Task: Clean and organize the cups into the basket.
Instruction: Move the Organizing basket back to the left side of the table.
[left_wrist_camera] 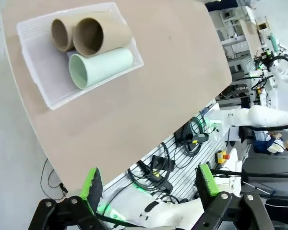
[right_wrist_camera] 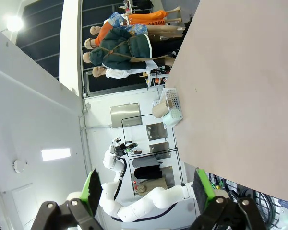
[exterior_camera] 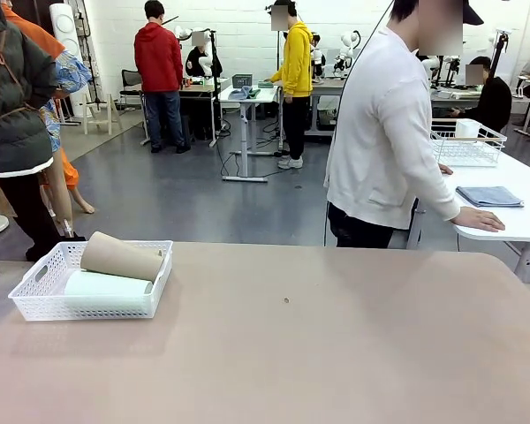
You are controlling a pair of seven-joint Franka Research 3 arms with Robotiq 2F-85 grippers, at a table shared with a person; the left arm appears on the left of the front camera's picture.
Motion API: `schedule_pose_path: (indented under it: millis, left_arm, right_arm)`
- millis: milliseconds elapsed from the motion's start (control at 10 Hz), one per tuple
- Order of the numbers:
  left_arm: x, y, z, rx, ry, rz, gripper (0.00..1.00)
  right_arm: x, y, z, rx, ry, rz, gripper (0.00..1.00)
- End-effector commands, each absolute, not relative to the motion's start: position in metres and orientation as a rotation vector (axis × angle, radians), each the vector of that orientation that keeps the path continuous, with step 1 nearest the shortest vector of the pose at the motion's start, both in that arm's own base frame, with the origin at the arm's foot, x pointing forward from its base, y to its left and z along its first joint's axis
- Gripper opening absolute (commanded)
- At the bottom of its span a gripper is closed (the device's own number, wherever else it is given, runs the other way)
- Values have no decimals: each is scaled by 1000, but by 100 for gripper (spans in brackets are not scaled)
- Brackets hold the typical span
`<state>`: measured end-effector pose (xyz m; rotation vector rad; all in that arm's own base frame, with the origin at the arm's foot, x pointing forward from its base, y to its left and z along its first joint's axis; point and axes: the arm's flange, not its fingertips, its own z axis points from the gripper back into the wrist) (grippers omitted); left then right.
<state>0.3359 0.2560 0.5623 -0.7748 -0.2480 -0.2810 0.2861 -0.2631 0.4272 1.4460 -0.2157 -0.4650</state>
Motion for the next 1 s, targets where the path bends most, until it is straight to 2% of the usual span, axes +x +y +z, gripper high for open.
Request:
schedule_pose_path:
  millis: [0,300,900]
  left_arm:
    - [339,293,540,-874,-276,-272,100]
    - [331,318,523,-923,-299,-264,100]
    - [318,321,535,-933,-350,-321,100]
  right_arm:
    - [286,-263,429,1444,-208,-477,100]
    - [286,-263,429,1444,-208,-477,100]
    - [286,-263,429,1444,-208,-477,100]
